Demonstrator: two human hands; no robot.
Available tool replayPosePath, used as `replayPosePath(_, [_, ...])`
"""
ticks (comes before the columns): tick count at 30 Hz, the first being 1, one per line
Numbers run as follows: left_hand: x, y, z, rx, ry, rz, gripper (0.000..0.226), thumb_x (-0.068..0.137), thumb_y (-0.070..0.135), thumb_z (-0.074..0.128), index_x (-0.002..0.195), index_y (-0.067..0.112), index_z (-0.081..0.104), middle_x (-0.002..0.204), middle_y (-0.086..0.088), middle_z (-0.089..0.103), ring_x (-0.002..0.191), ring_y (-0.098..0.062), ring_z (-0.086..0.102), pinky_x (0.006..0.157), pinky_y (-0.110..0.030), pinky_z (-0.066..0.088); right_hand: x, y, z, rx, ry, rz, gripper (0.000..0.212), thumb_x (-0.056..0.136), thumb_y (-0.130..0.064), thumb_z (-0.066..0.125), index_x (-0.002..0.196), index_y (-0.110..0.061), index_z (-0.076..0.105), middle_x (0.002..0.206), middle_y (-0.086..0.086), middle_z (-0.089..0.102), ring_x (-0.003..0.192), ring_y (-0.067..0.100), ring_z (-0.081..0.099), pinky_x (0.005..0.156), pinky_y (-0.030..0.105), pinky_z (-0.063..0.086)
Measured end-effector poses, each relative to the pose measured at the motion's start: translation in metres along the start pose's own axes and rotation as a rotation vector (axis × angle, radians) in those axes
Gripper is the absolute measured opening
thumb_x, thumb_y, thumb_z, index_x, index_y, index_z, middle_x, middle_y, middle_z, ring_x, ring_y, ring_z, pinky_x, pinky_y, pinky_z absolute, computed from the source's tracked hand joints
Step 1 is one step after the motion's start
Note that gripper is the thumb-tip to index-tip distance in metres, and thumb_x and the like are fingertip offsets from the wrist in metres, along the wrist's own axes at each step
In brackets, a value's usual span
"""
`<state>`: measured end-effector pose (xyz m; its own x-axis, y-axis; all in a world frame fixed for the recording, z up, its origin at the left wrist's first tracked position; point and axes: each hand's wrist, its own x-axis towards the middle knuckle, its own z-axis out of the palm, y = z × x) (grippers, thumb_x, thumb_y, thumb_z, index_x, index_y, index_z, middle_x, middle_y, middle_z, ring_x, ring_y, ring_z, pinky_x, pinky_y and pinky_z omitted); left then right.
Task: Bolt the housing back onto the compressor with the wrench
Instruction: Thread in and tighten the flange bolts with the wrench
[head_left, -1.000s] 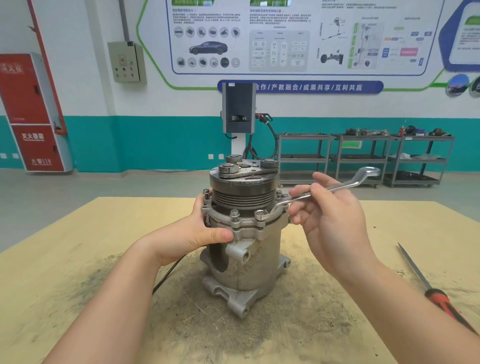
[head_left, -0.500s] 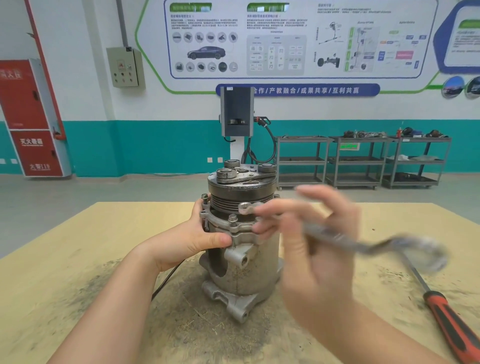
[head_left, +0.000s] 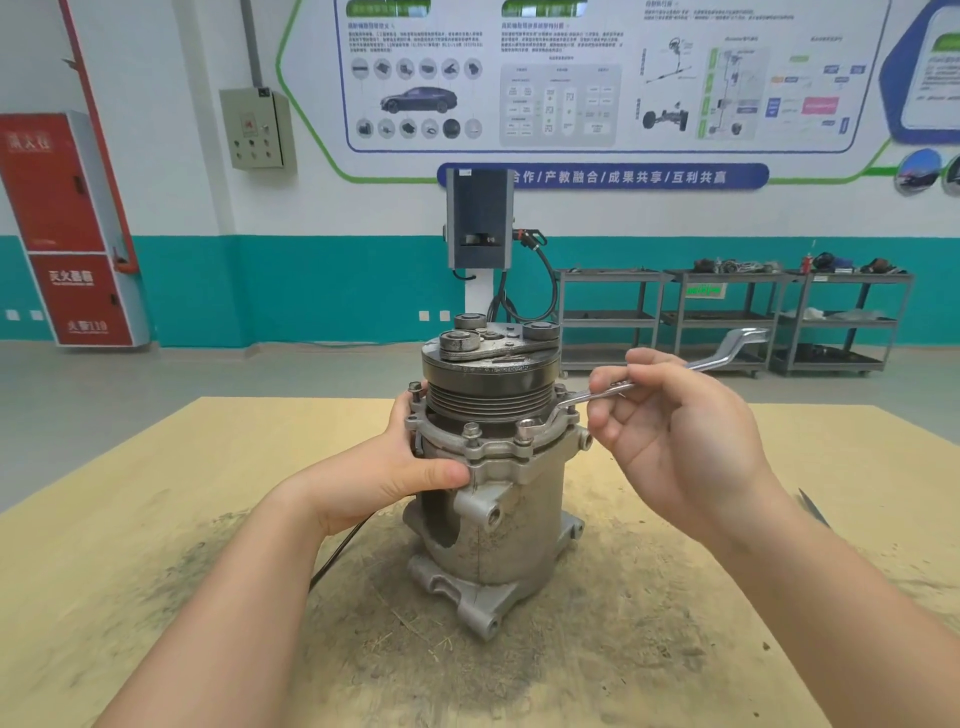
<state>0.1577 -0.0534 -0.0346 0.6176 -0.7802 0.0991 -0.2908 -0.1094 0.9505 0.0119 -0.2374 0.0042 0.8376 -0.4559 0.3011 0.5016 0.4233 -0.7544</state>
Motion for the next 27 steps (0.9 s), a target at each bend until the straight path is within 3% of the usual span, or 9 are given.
replayPosePath(5, [0.0,-0.001,0.0,-0.021,0.002,0.005,0.153,0.023,0.066,0.093,0.149,0.034,0.013,0.147,0.007,0.048,0.135,-0.015,0.048,0.119,-0.045,0.031,0.004,0.004,-0.004,0.008,-0.031,0.019,0.022,0.095,0.005,0.037,0.087,-0.015,0.034,0.068,0.014,0.064,0.05,0.023,0.057,0.054,0.028,0.045])
replayPosePath(9, [0.001,-0.001,0.0,-0.019,-0.004,-0.001,0.155,0.022,0.068,0.092,0.15,0.035,0.011,0.149,0.006,0.044,0.137,-0.017,0.045,0.12,-0.046,0.03,0.005,0.006,-0.003,-0.022,-0.03,-0.03,0.024,0.096,0.008,0.039,0.091,-0.015,0.032,0.066,0.014,0.066,0.049,0.021,0.059,0.052,0.027,0.048])
replayPosePath(15, [0.002,-0.002,-0.001,-0.023,-0.008,0.004,0.155,0.023,0.067,0.092,0.15,0.034,0.011,0.15,0.006,0.045,0.137,-0.016,0.045,0.12,-0.046,0.03,-0.012,0.024,-0.004,-0.054,-0.07,-0.337,0.026,0.097,0.01,0.029,0.091,-0.016,0.03,0.065,0.009,0.065,0.046,0.025,0.058,0.047,0.023,0.043])
replayPosePath(18, [0.002,-0.003,-0.002,-0.021,-0.011,0.003,0.154,0.024,0.067,0.093,0.15,0.035,0.011,0.149,0.007,0.046,0.136,-0.016,0.046,0.119,-0.046,0.03,-0.022,0.037,-0.002,-0.124,-0.078,-0.515,0.018,0.095,0.0,0.035,0.092,-0.017,0.031,0.073,0.013,0.063,0.051,0.027,0.061,0.051,0.026,0.048])
replayPosePath(20, [0.003,-0.003,-0.002,-0.025,-0.008,0.006,0.154,0.025,0.066,0.093,0.15,0.036,0.01,0.149,0.005,0.045,0.137,-0.017,0.046,0.119,-0.047,0.03,-0.028,0.047,0.0,-0.289,-0.117,-0.725,0.014,0.098,-0.008,0.039,0.096,-0.021,0.035,0.081,0.015,0.06,0.057,0.025,0.065,0.055,0.03,0.053])
replayPosePath(23, [0.003,-0.004,-0.002,-0.029,-0.002,0.014,0.153,0.026,0.065,0.094,0.15,0.035,0.01,0.149,0.005,0.046,0.137,-0.017,0.046,0.119,-0.047,0.03,-0.036,0.053,0.003,-0.729,-0.265,-1.032,0.003,0.099,-0.022,0.053,0.101,-0.021,0.051,0.088,0.005,0.061,0.075,0.017,0.068,0.066,0.027,0.056])
replayPosePath(25, [0.003,-0.006,-0.002,-0.03,0.001,0.025,0.147,0.031,0.061,0.095,0.149,0.033,0.013,0.145,0.006,0.051,0.134,-0.013,0.05,0.118,-0.046,0.032,-0.039,0.054,0.003,-0.992,-0.341,-1.152,0.011,0.09,-0.017,0.066,0.098,-0.011,0.061,0.091,0.007,0.064,0.084,0.016,0.064,0.073,0.023,0.054])
replayPosePath(27, [0.003,-0.007,-0.003,-0.024,0.003,0.03,0.142,0.036,0.056,0.096,0.149,0.033,0.015,0.143,0.006,0.054,0.131,-0.011,0.052,0.118,-0.046,0.033,-0.042,0.055,0.007,-1.071,-0.394,-1.182,0.018,0.088,-0.012,0.069,0.103,-0.013,0.06,0.096,0.008,0.064,0.089,0.016,0.063,0.075,0.024,0.054])
